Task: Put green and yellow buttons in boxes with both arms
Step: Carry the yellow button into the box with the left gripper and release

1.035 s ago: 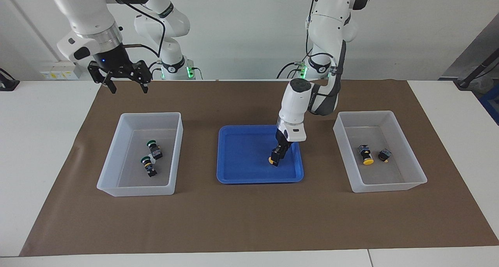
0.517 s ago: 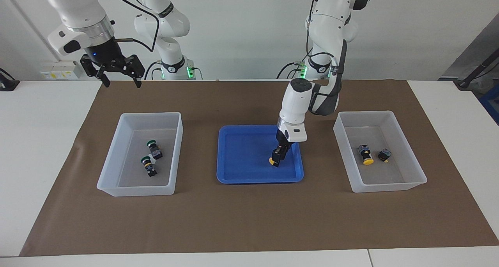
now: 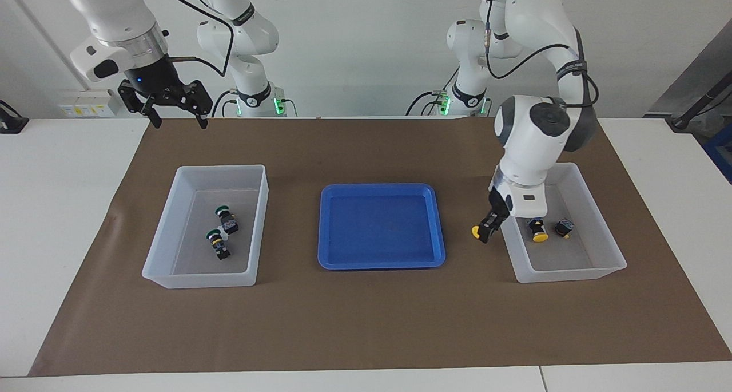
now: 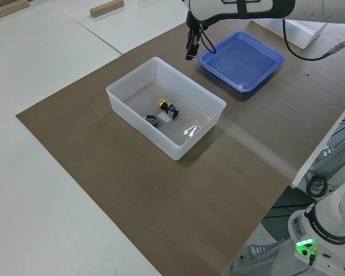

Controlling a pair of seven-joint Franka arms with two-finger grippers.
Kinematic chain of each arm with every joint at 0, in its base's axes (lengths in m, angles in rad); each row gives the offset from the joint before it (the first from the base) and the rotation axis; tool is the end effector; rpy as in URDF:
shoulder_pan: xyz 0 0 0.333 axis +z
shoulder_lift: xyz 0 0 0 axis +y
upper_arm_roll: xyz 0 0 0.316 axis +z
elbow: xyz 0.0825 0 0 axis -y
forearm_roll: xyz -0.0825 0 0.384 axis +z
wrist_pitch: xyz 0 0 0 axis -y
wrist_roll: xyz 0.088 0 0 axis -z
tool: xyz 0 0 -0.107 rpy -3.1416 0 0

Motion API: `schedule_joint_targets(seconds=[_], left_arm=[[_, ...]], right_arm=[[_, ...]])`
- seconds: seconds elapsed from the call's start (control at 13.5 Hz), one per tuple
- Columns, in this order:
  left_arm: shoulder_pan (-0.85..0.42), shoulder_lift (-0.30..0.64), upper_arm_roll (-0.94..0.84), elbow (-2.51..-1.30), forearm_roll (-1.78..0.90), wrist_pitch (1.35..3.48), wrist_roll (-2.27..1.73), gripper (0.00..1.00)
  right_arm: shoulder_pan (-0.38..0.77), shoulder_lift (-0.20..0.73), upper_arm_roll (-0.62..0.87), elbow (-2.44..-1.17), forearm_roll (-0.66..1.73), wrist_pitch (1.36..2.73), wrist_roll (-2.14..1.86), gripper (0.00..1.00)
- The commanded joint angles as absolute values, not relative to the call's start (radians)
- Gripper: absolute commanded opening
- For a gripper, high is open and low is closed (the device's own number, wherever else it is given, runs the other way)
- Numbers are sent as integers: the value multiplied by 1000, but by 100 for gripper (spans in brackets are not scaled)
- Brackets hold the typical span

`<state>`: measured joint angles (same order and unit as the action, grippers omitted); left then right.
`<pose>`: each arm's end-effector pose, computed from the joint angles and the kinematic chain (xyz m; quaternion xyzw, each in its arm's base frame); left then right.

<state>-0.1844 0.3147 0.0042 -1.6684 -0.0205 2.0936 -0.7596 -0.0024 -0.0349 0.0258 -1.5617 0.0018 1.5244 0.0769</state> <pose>0.6495 -0.1196 0.4330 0.9555 0.2895 0.0454 0.0326 0.5390 0.0131 0.6438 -0.9996 0.0267 0.0012 0.0004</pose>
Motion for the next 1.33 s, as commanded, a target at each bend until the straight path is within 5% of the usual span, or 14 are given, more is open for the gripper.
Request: schedule_joint_targets(seconds=[0.0,0.22,0.67,0.81,0.89,1.03,1.26], left_arm=[[-83,314,-3,-1649,-44,2043,-510,8],[7,301,3,-1684,-44,2063,-256,8],[97,279,3,-1974,-43,2411,63,13],[97,279,5,-1990,-43,2433,77,35],[97,279,5,-1985,-43,2425,77,58],[92,287,5,-1933,-32,2360,77,87],[81,290,3,-1788,-31,2173,77,100]], right_arm=[[-11,-52,31,-1582,2,1522,87,100],[-8,-52,31,-1582,2,1525,89,100],[-9,-52,31,-1582,2,1525,87,100],[-9,-52,31,-1582,2,1523,87,100],[-9,-52,31,-1582,2,1523,87,100],[-6,-52,31,-1582,2,1522,87,100],[9,-52,12,-1585,2,1535,87,100]])
